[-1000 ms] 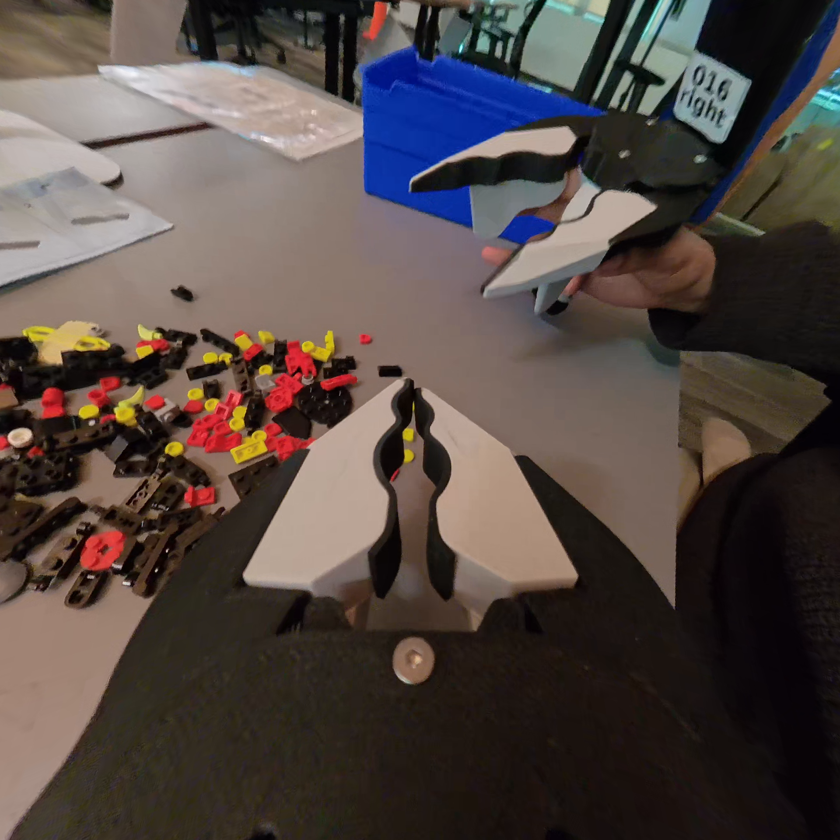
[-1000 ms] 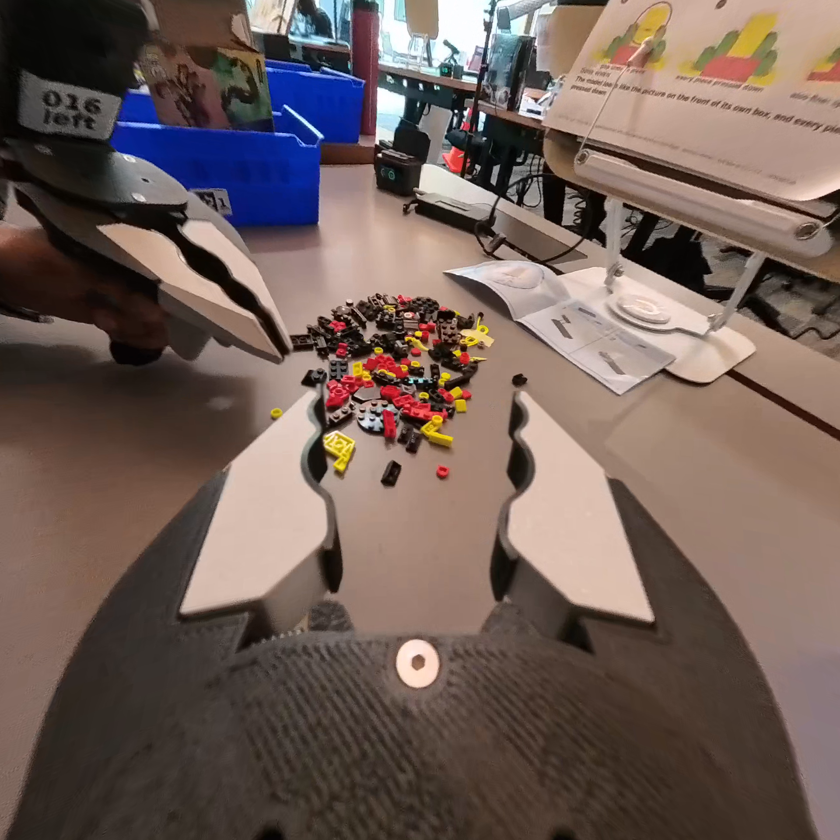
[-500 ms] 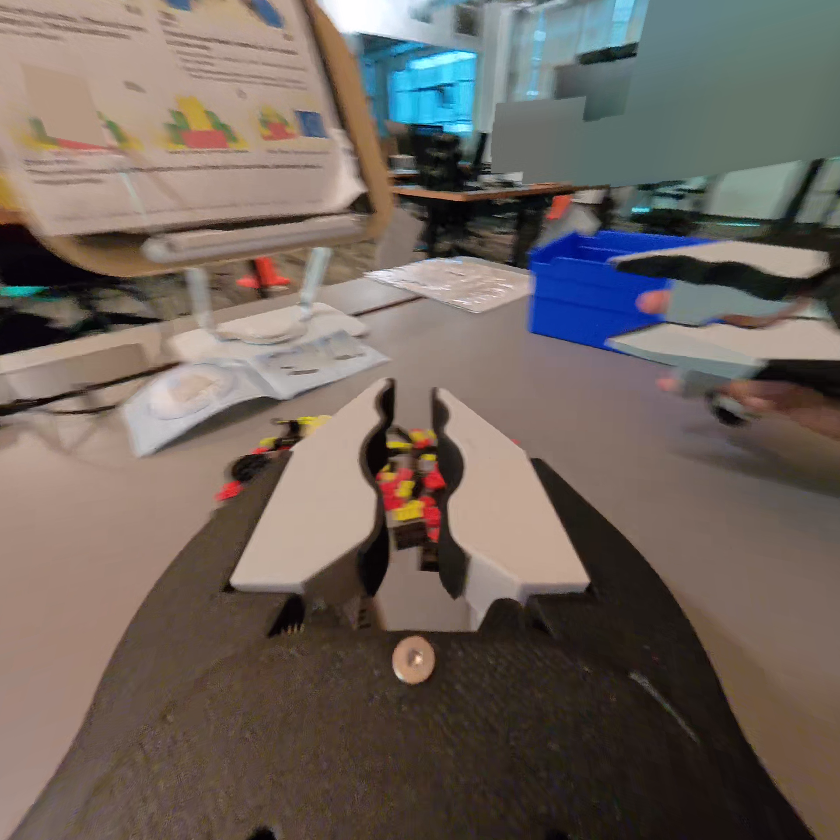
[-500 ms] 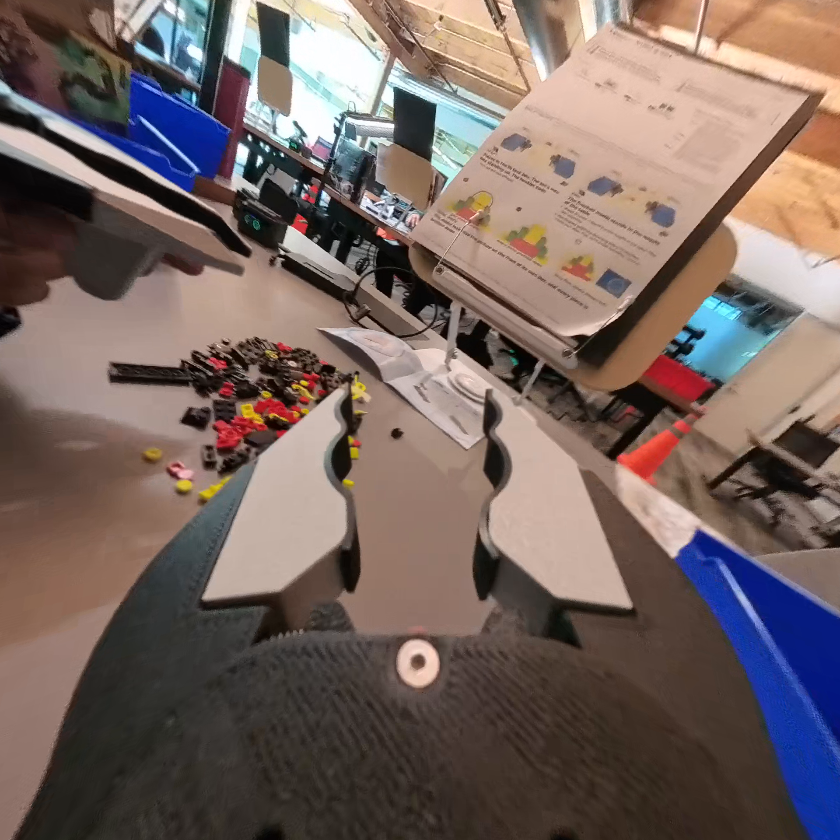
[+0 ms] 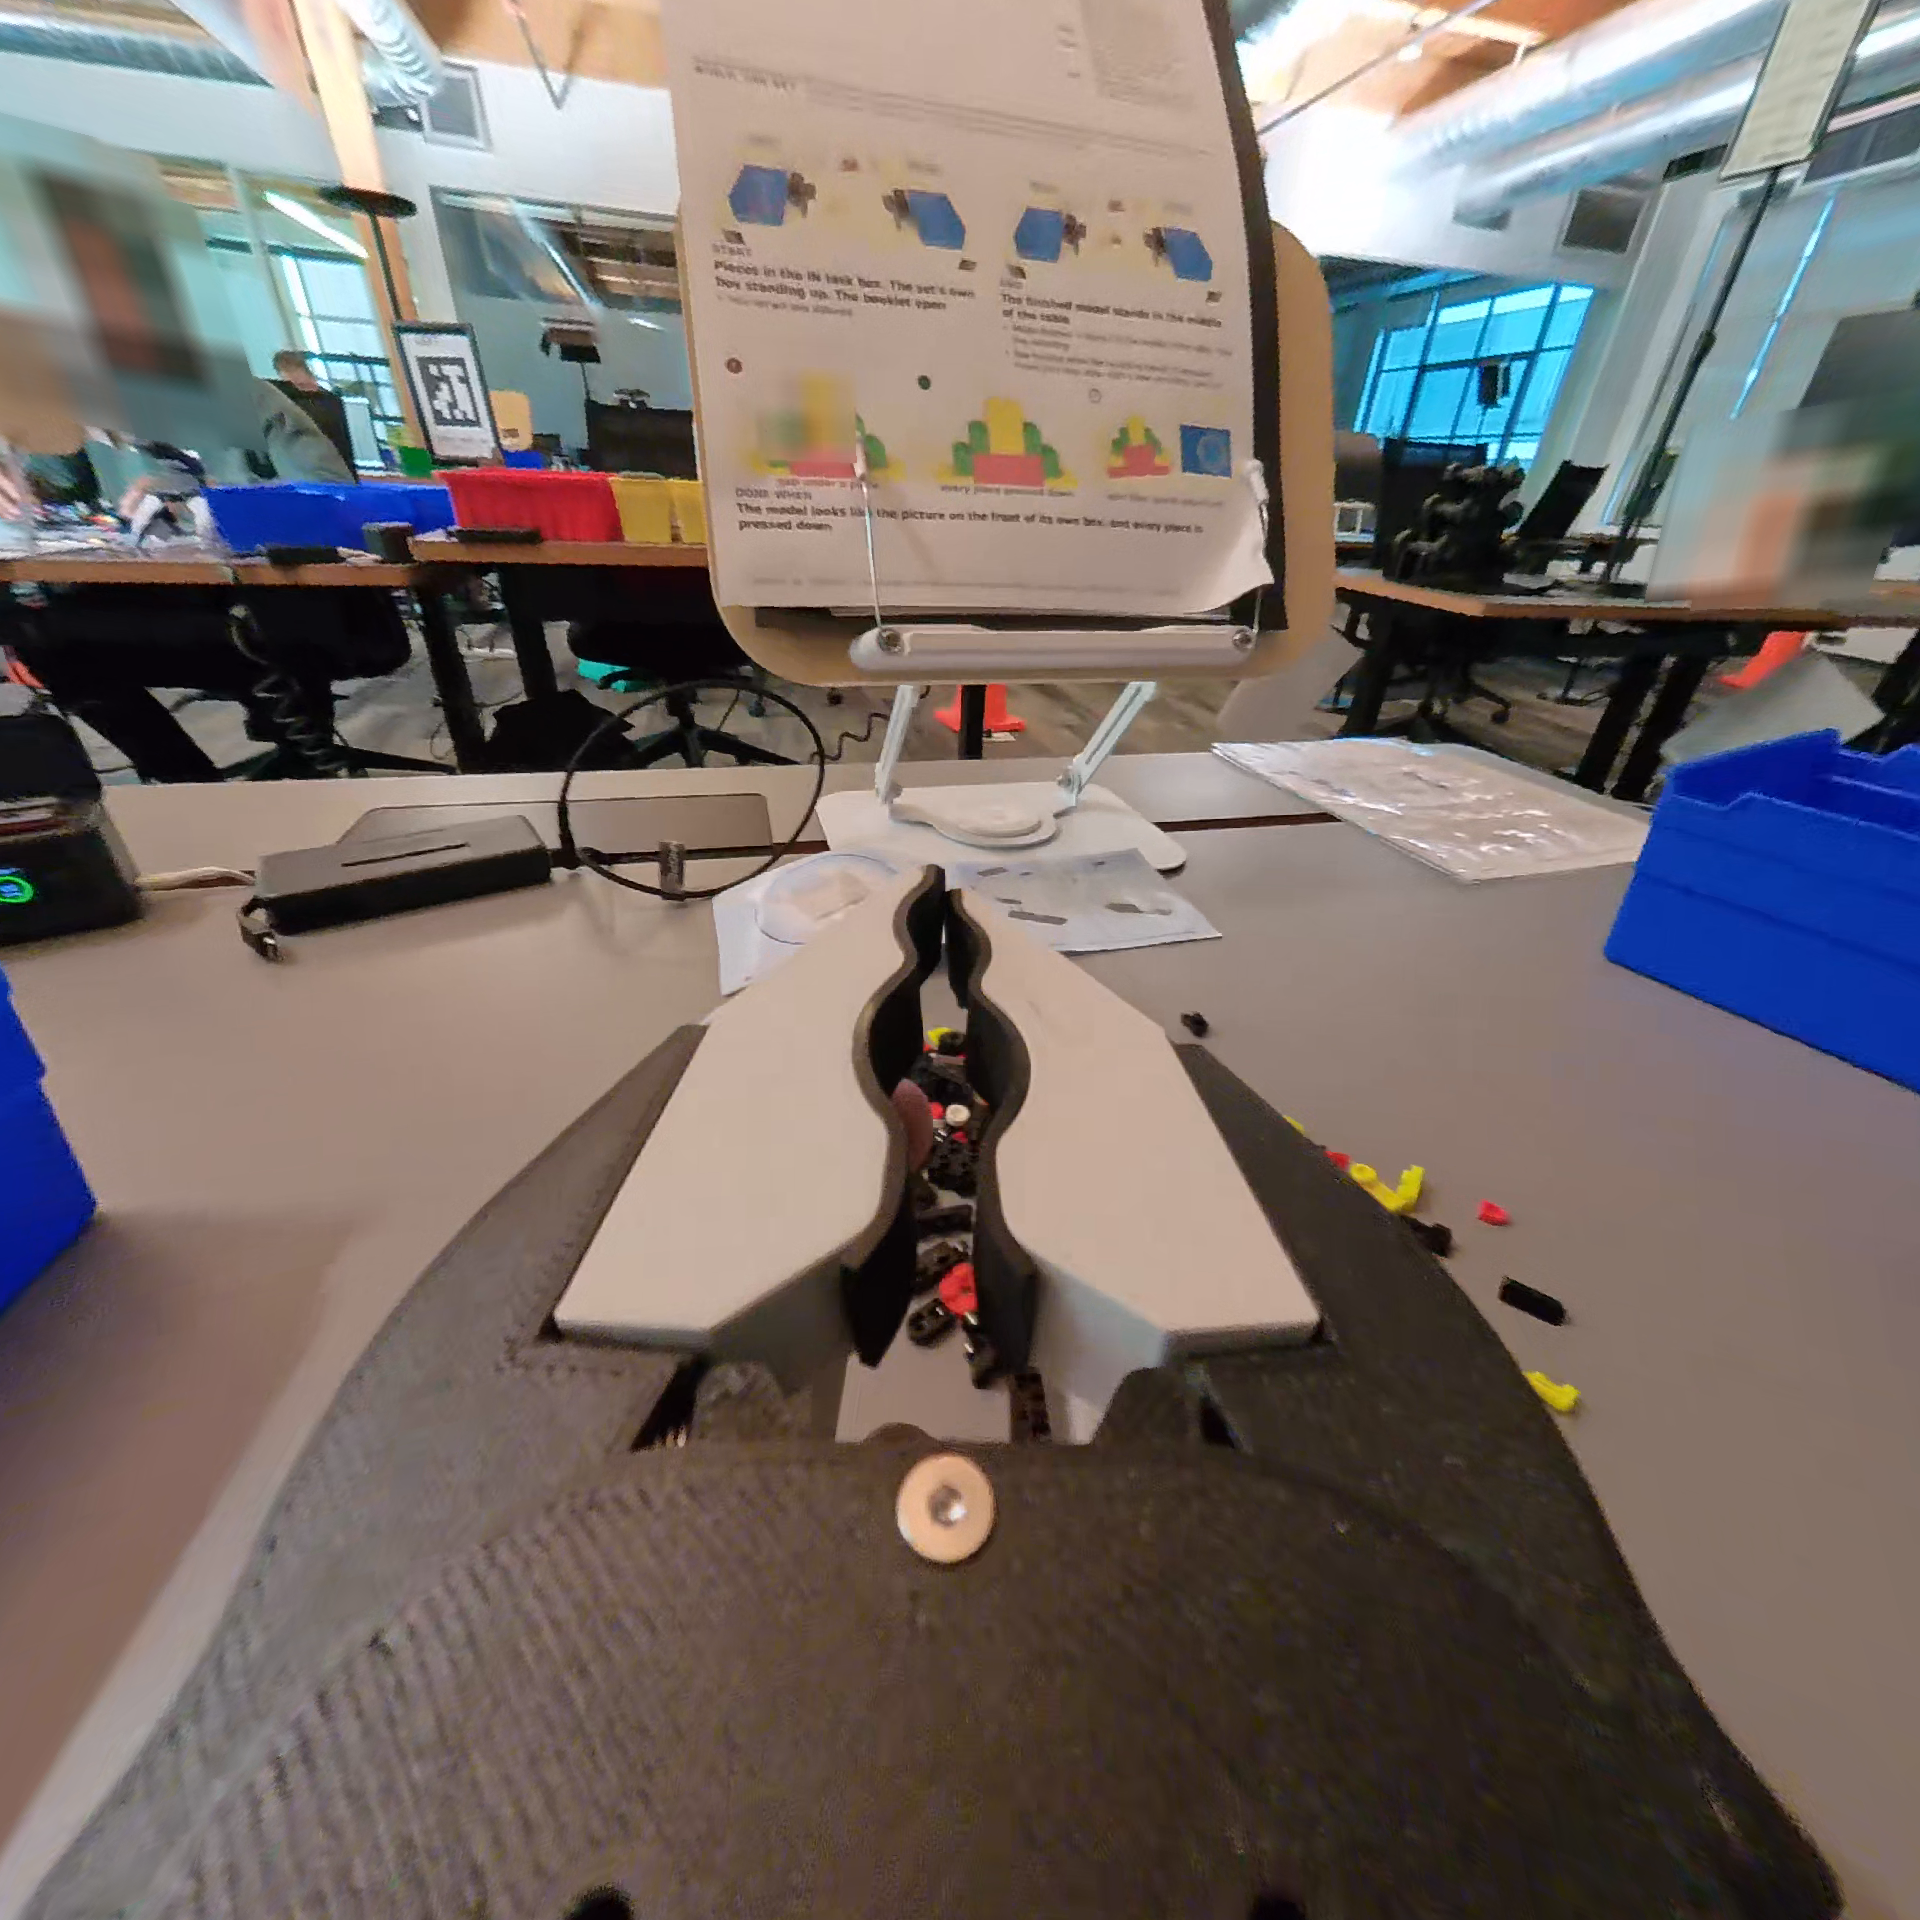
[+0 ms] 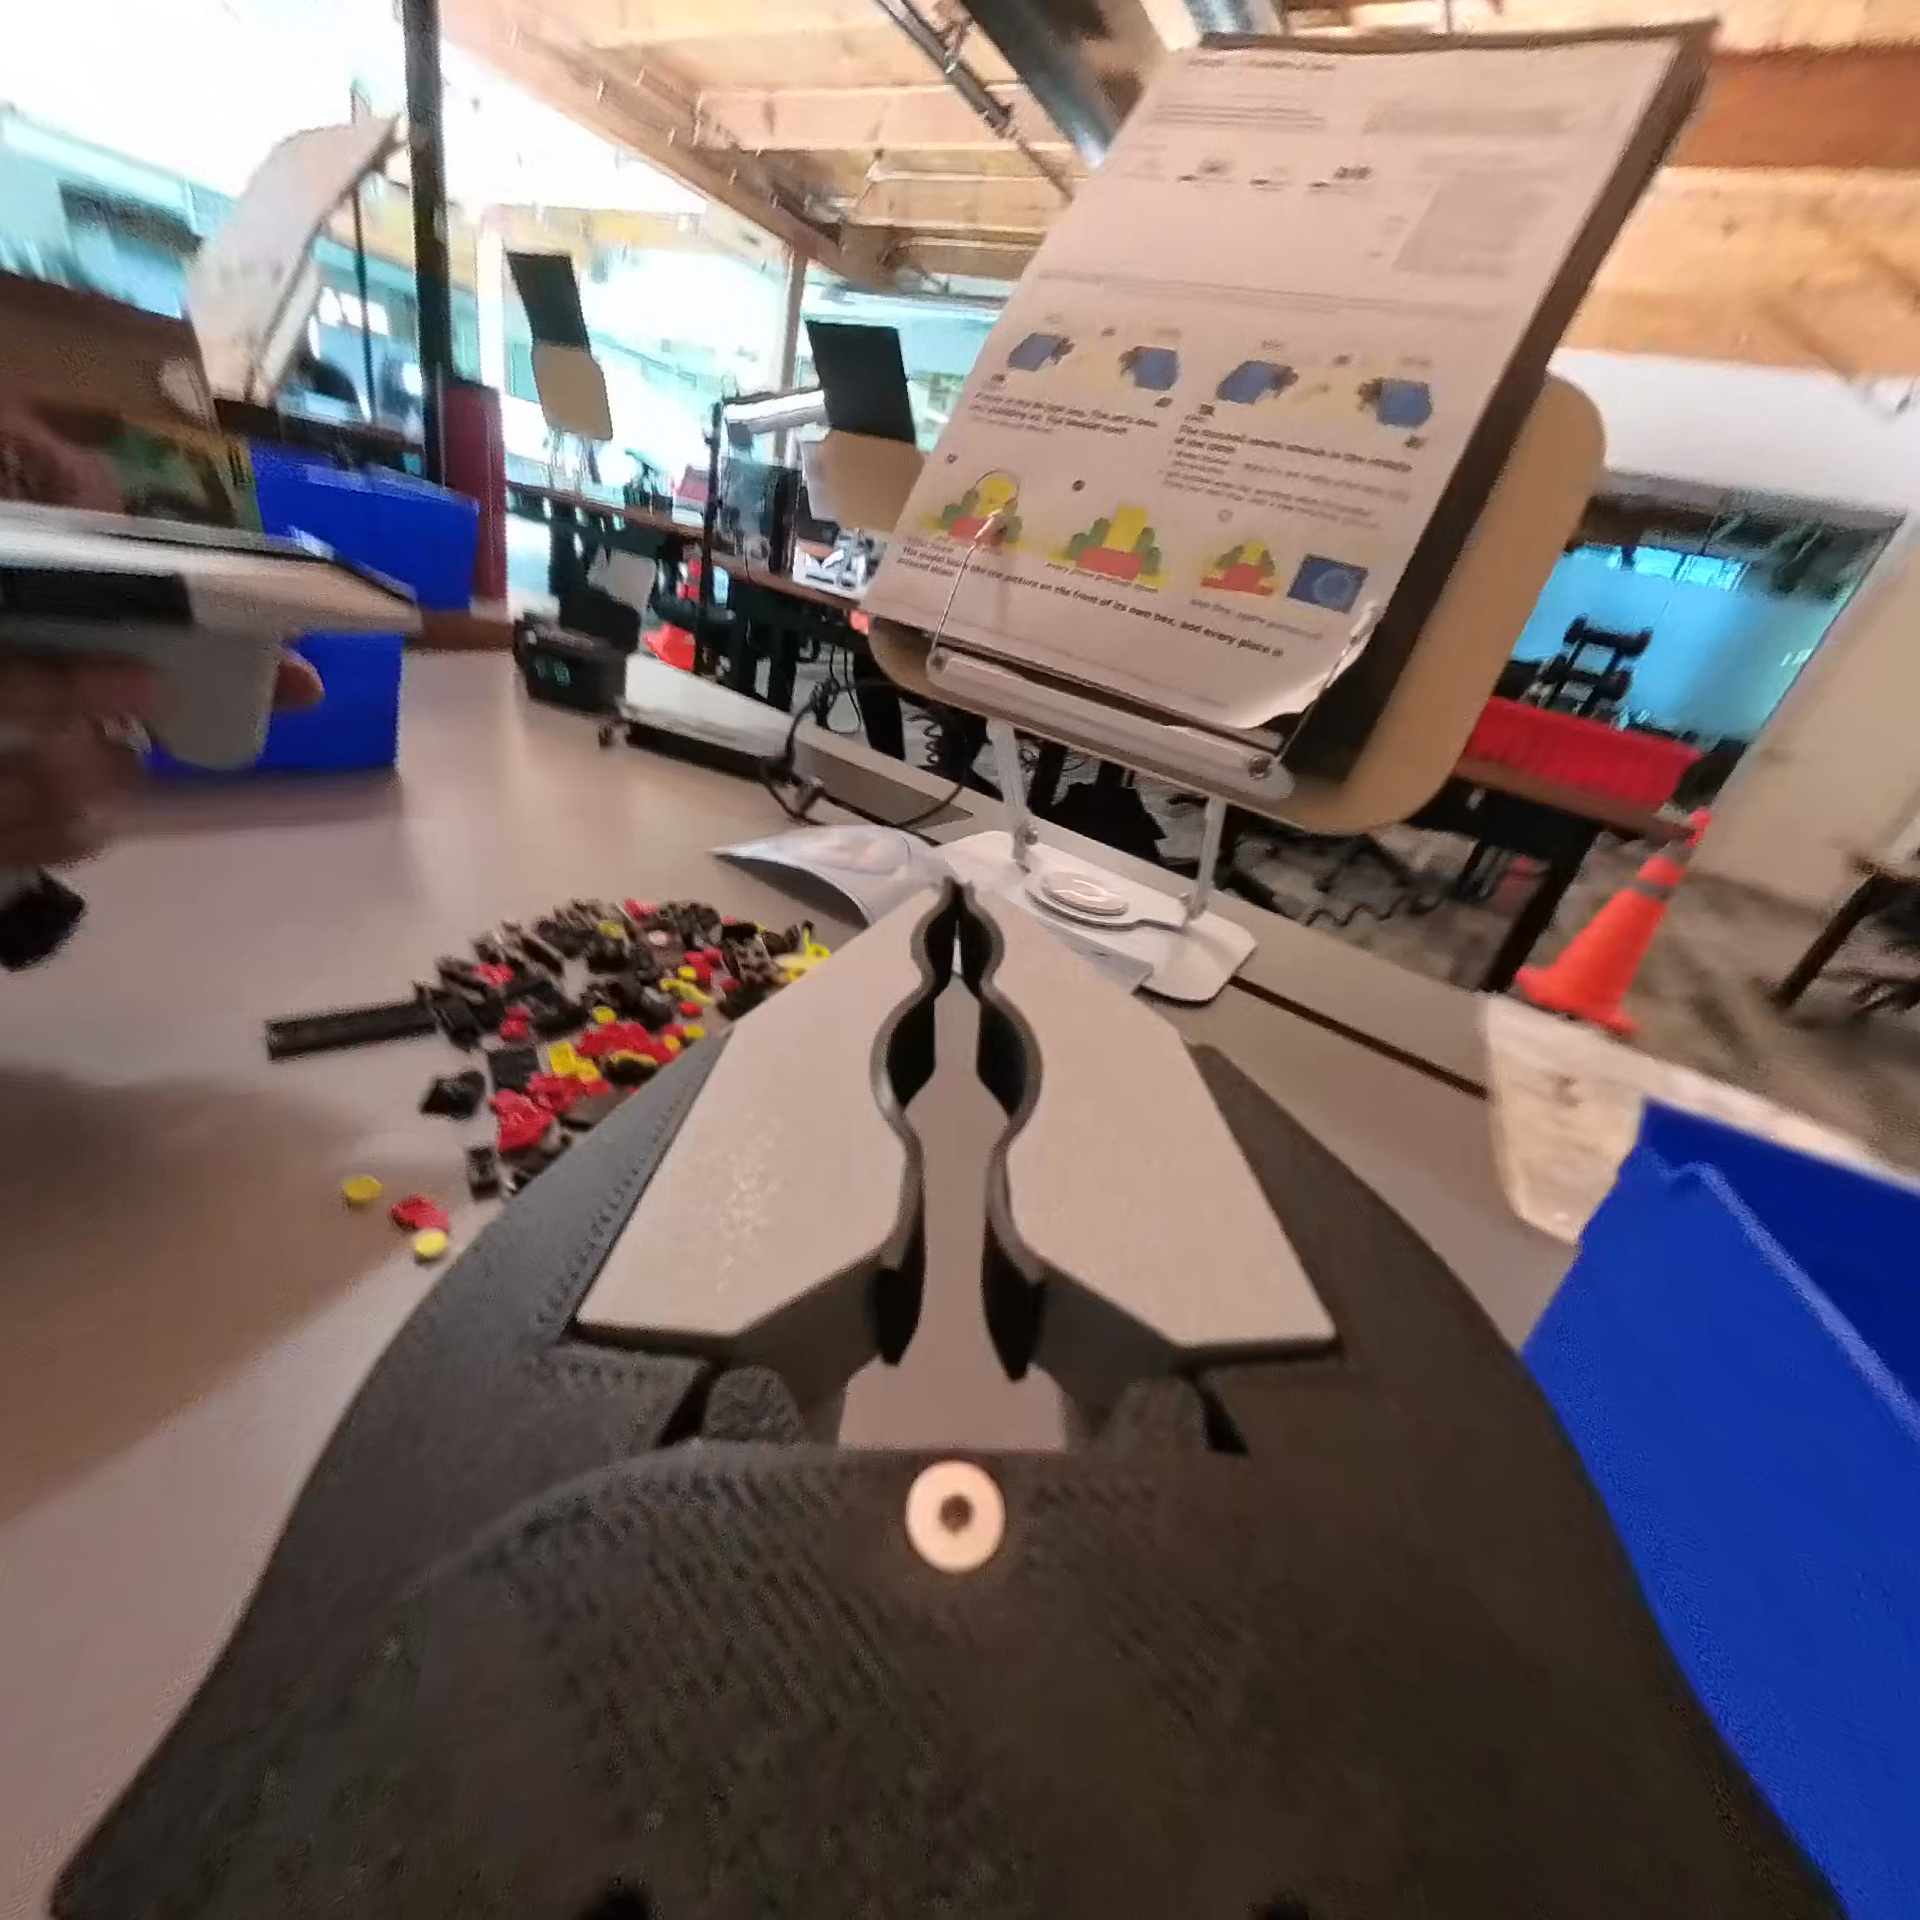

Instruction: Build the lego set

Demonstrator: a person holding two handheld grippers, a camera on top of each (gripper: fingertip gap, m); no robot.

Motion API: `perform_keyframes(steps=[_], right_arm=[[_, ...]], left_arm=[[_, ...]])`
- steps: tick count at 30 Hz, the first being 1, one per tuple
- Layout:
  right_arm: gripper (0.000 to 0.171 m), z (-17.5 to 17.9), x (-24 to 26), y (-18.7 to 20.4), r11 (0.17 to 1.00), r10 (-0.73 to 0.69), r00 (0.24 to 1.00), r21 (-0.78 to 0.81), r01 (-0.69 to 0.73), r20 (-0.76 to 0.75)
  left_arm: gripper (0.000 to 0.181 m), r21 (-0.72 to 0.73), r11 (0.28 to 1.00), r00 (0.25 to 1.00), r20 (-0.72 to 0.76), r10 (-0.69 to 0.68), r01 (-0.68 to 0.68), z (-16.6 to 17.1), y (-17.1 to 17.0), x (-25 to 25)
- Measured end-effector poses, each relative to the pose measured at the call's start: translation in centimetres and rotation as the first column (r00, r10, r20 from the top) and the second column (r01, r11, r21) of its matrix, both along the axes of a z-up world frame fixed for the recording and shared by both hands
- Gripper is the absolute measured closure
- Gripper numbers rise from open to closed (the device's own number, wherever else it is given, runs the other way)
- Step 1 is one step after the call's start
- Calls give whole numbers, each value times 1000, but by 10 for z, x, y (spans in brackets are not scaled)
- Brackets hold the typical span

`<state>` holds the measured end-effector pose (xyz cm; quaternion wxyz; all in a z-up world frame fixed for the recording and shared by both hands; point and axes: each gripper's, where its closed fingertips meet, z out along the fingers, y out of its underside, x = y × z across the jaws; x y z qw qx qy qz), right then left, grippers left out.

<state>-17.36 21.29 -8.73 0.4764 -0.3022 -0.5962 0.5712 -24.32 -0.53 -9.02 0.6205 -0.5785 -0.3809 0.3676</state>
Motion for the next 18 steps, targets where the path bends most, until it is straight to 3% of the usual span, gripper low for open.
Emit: perform_keyframes(steps=[3,10,14,18], right_arm=[[171,-6,2,-9,997,22,1000,72,-22,-4],[164,-33,3,-25,987,137,984,69,-145,111],[169,-48,2,-27,983,164,968,52,-176,192],[171,-68,-8,-17,989,87,947,86,-119,310]], left_arm=[[181,4,998,998,12,-63,62,-3,10,5],[181,-56,992,981,164,-103,114,-34,22,2],[179,-46,980,959,219,-177,192,-45,32,7],[172,-44,966,940,244,-237,255,-51,42,12]])
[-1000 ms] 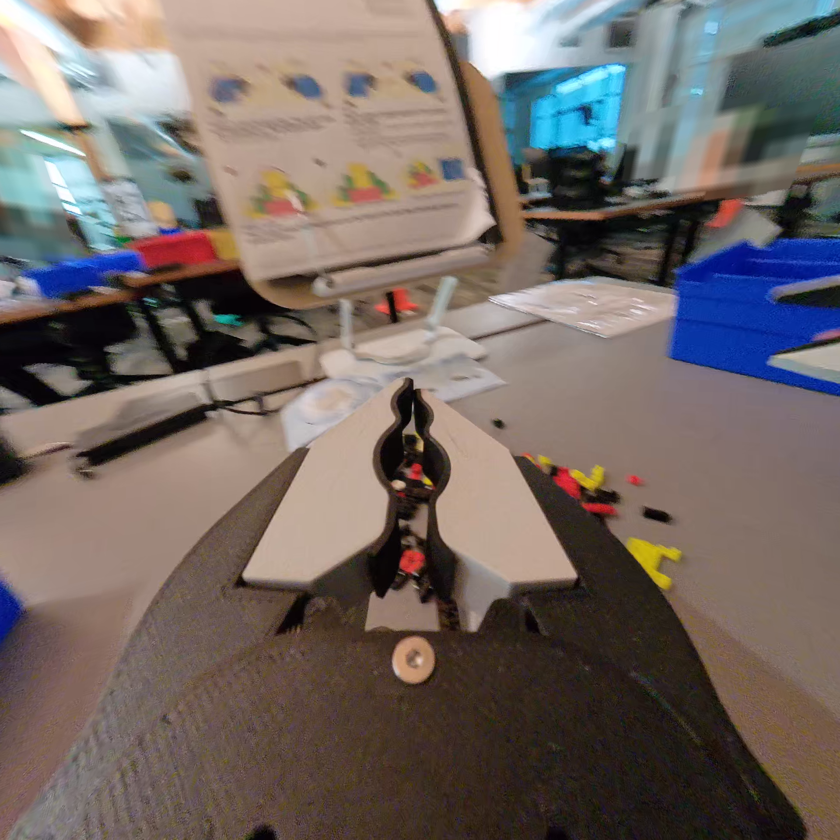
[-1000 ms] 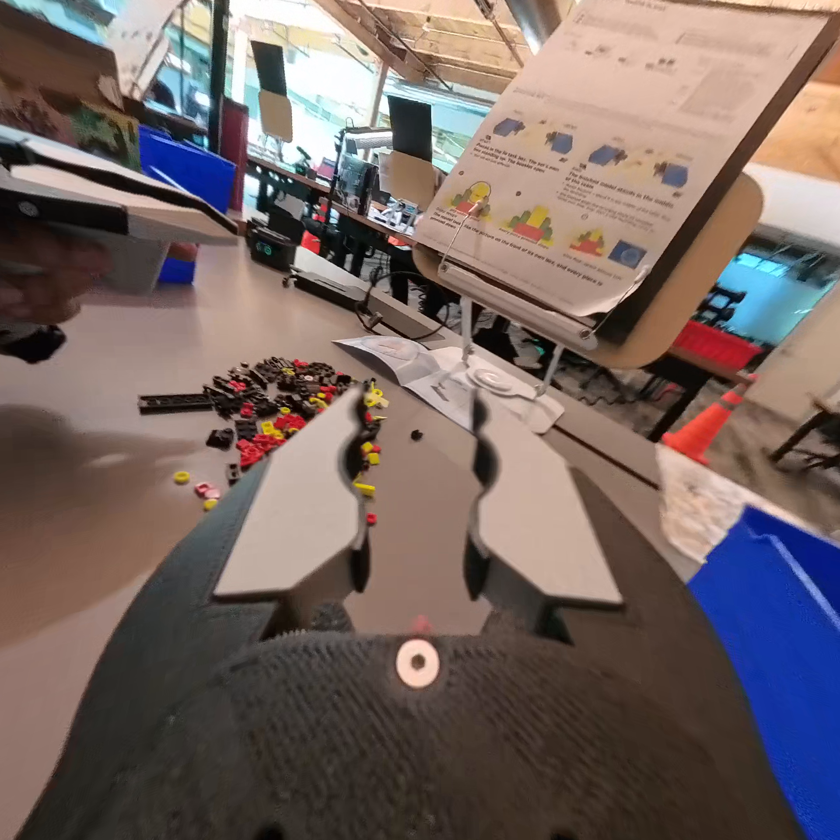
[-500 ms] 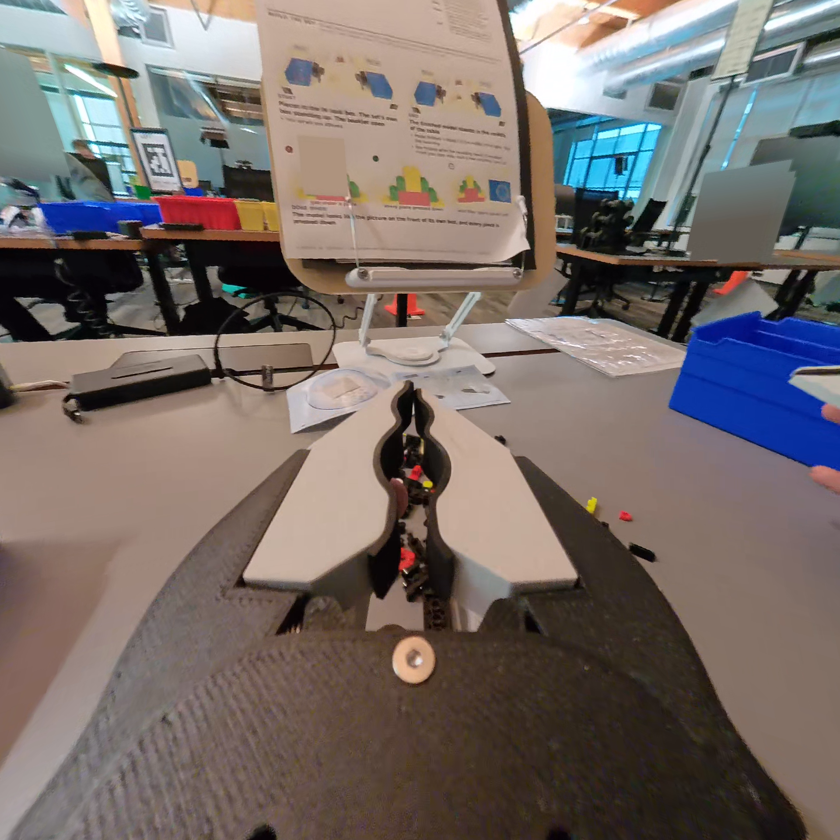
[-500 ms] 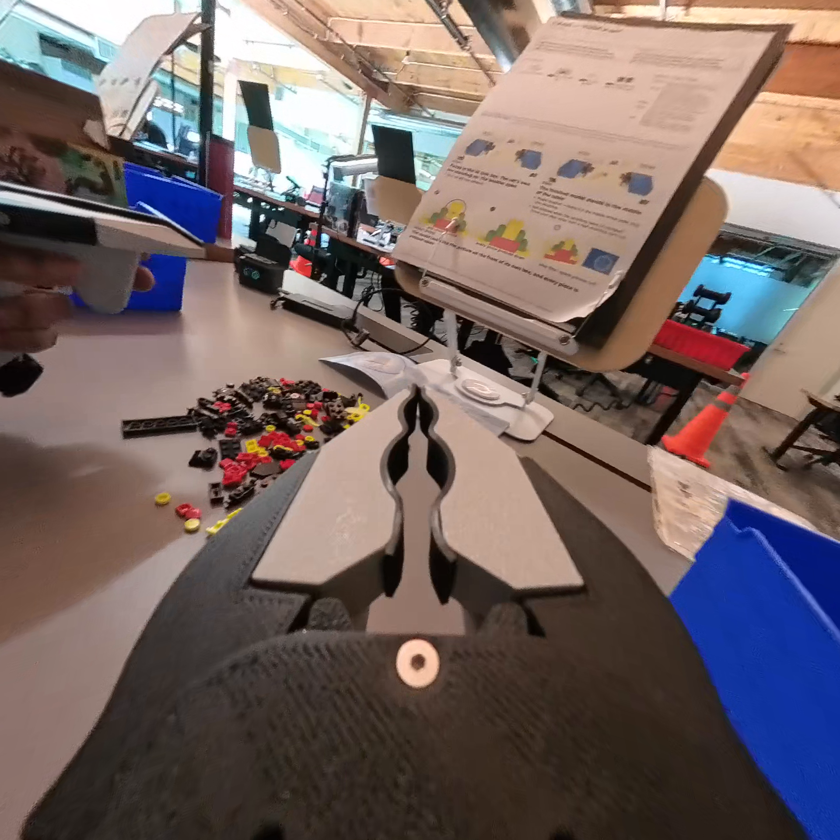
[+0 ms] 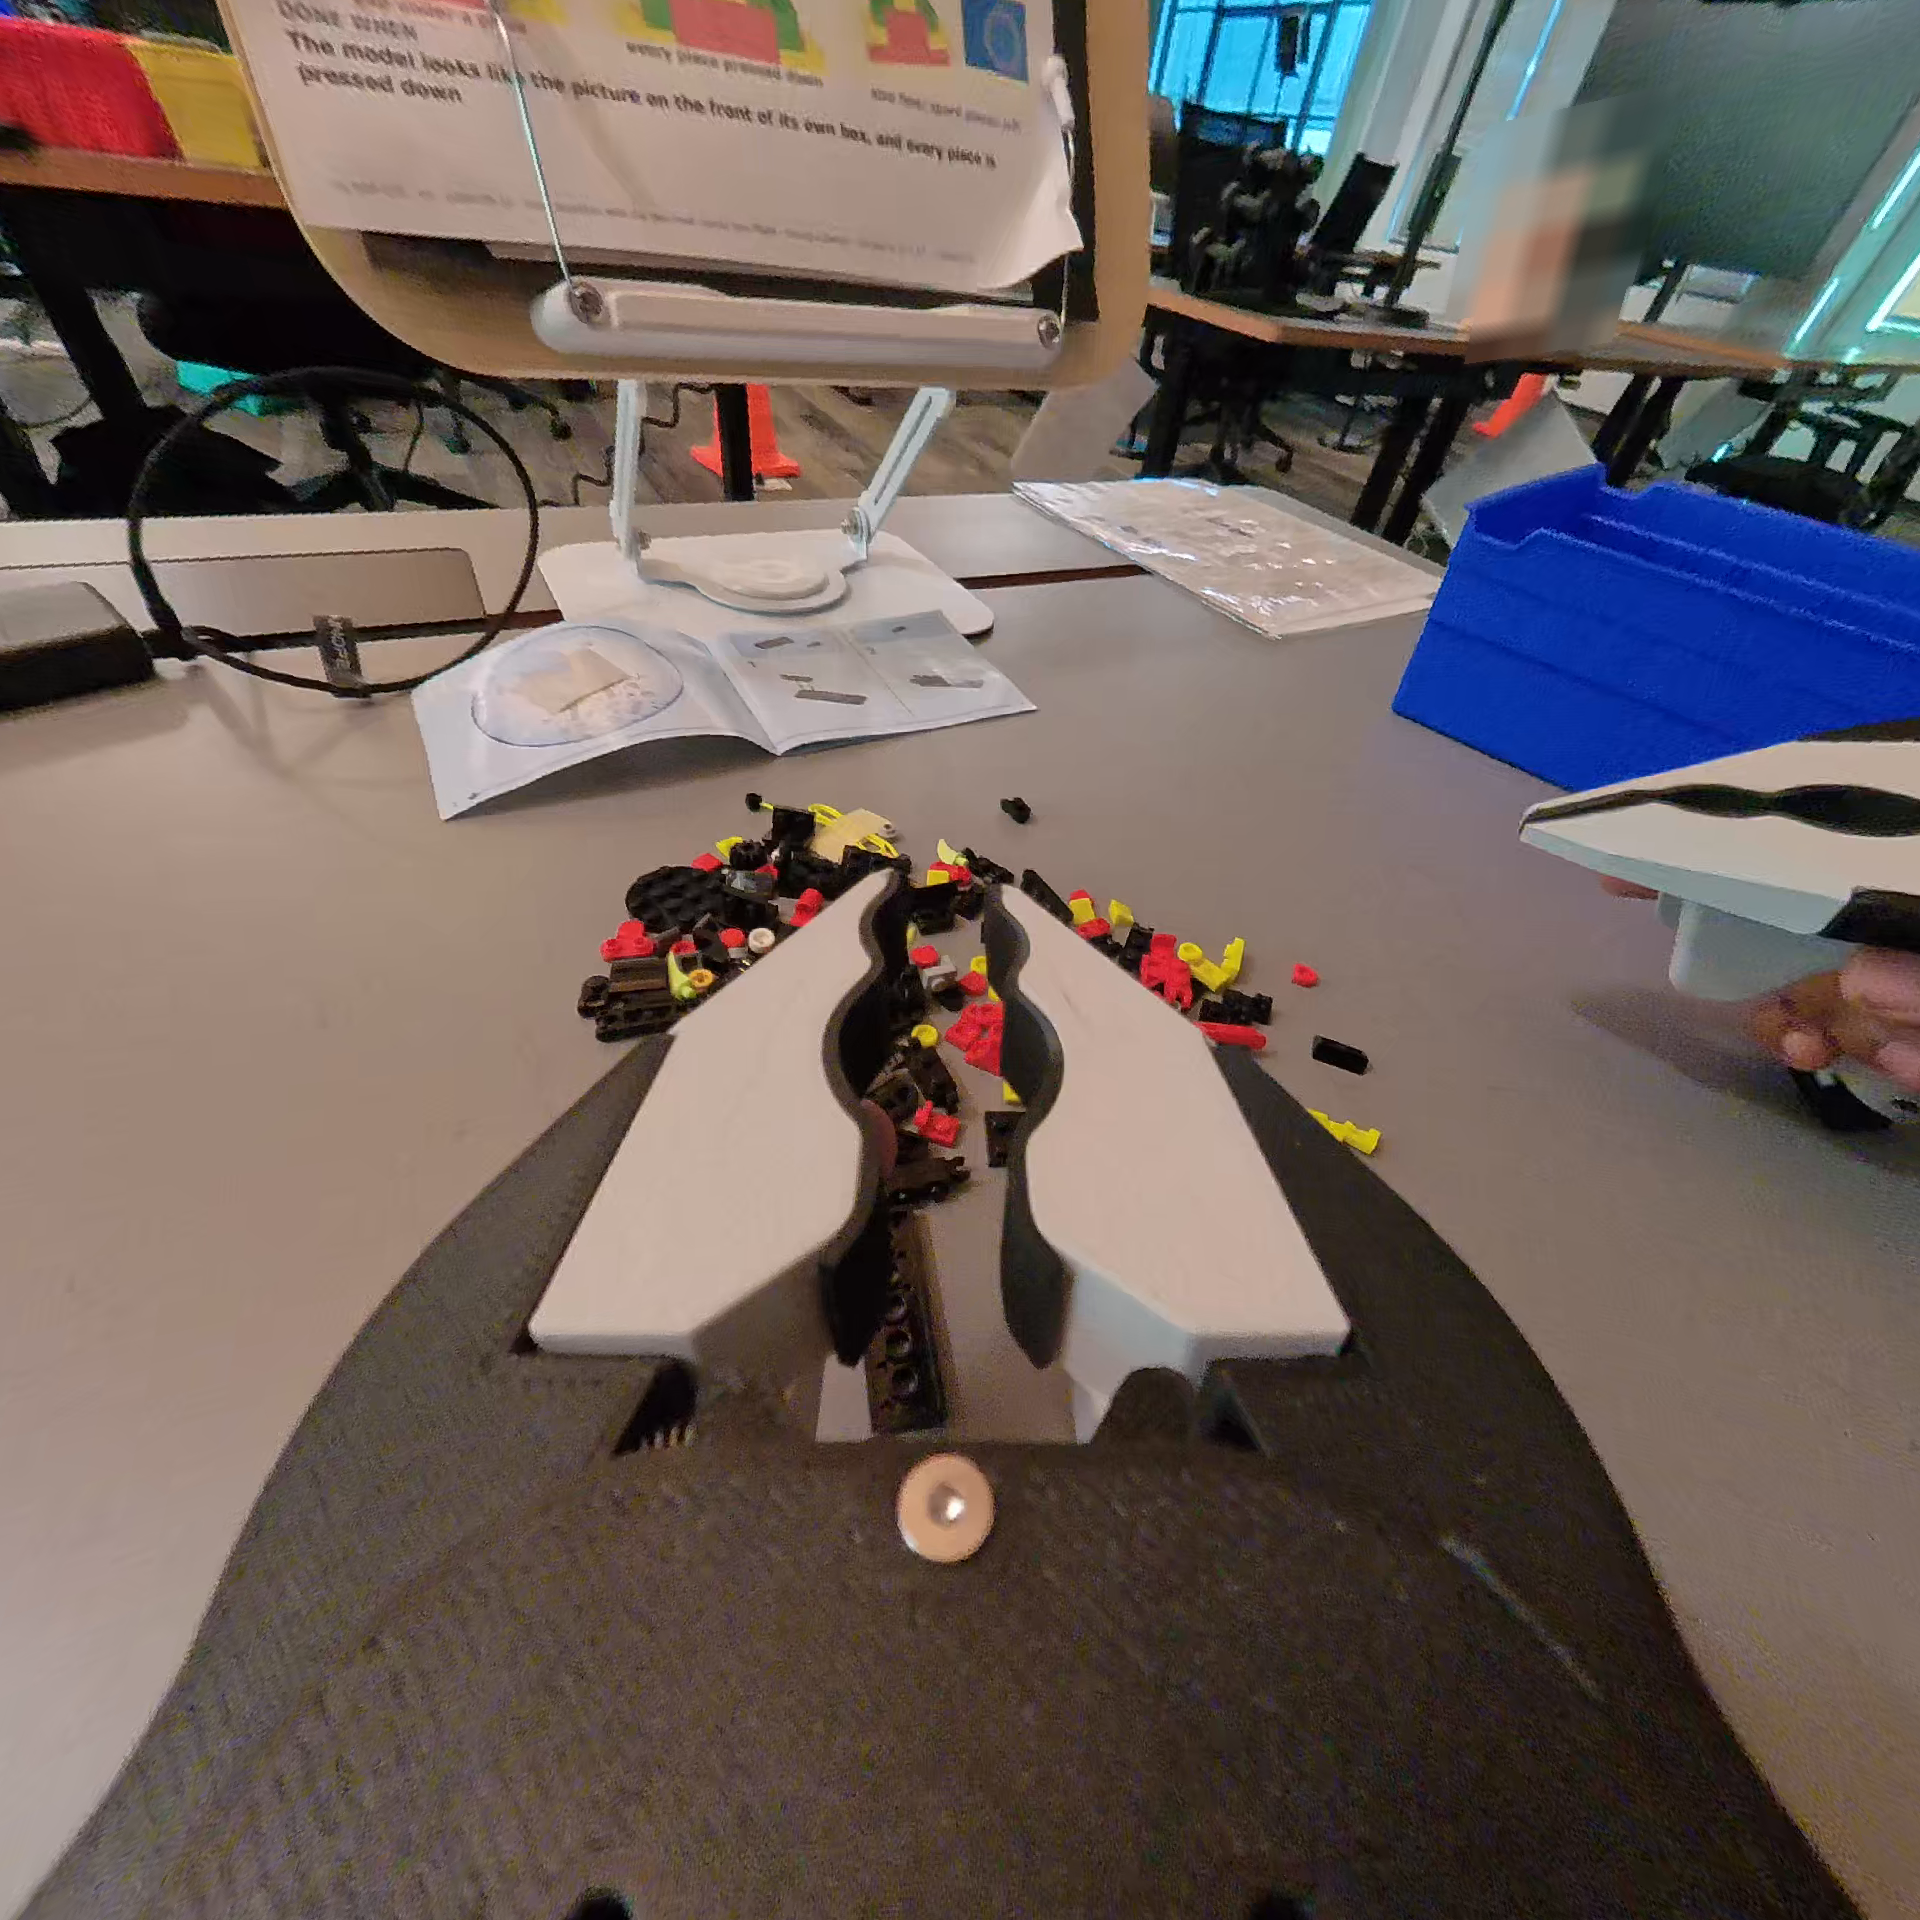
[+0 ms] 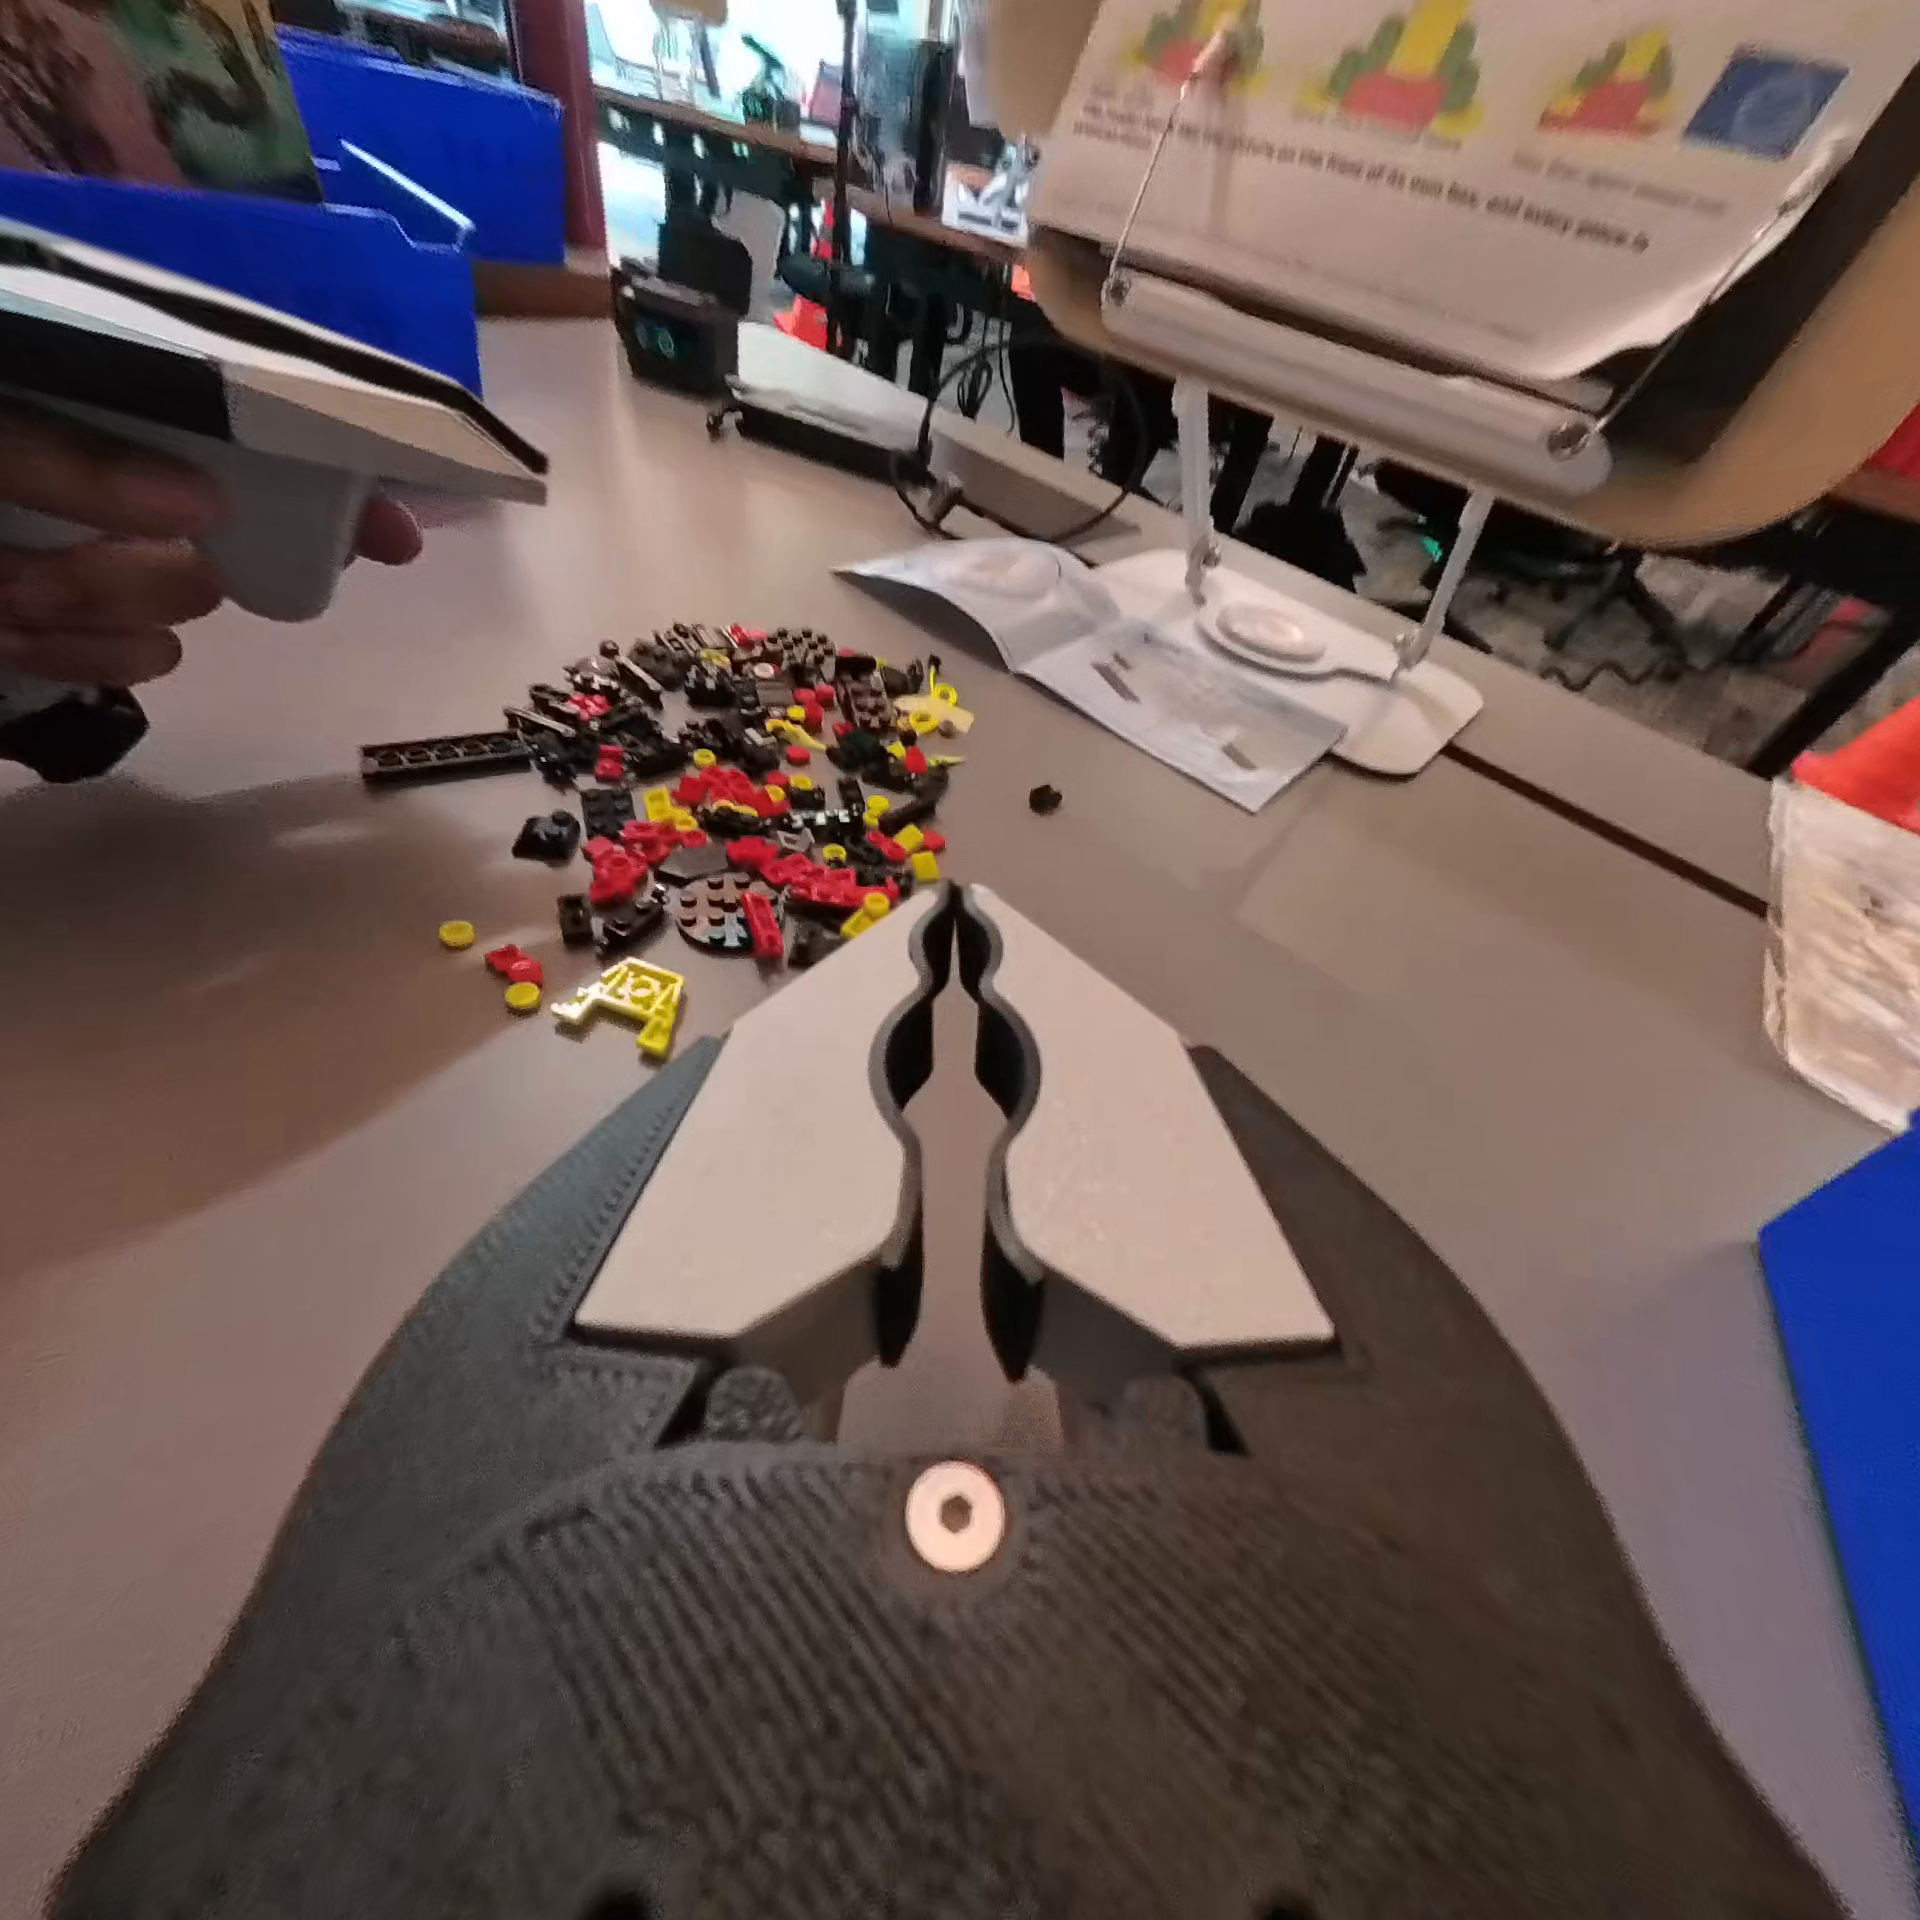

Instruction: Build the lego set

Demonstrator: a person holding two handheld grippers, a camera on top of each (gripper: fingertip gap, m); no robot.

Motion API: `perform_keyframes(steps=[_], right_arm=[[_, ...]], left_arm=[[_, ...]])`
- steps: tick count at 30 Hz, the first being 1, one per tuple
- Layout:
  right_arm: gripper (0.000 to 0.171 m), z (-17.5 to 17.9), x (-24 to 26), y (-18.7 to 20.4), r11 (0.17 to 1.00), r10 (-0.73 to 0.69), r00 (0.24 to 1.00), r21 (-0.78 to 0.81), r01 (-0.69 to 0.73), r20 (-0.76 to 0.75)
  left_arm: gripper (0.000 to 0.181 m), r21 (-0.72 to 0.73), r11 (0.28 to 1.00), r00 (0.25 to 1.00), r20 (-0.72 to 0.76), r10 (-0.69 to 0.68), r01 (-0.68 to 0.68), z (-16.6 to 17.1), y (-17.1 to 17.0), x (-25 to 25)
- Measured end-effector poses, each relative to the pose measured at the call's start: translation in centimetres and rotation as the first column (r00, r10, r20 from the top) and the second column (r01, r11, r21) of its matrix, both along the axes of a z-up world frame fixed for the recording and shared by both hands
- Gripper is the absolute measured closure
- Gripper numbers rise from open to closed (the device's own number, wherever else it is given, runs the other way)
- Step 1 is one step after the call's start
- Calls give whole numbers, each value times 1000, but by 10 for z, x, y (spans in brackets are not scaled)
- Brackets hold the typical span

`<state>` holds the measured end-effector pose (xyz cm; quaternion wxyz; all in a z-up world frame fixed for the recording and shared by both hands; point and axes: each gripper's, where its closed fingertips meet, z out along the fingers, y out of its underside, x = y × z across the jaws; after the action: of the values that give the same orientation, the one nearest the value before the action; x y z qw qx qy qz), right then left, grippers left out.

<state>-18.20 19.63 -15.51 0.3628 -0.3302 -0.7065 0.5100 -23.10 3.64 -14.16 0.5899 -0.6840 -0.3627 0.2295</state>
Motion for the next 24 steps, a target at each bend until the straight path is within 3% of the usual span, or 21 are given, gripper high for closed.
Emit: perform_keyframes(steps=[7,12,17,24], right_arm=[[171,-6,5,-3,999,43,998,-7,-43,54],[171,-51,20,-29,996,82,902,-52,-66,423],[171,-48,14,-64,989,93,939,81,-126,331],[156,-61,1,-93,986,124,898,52,-160,422]], left_arm=[[178,12,999,996,73,-45,44,-9,5,4],[181,51,998,993,110,-48,42,-9,3,4],[181,80,994,985,152,-85,73,-14,9,8],[178,95,989,980,155,-124,110,-10,13,15]])
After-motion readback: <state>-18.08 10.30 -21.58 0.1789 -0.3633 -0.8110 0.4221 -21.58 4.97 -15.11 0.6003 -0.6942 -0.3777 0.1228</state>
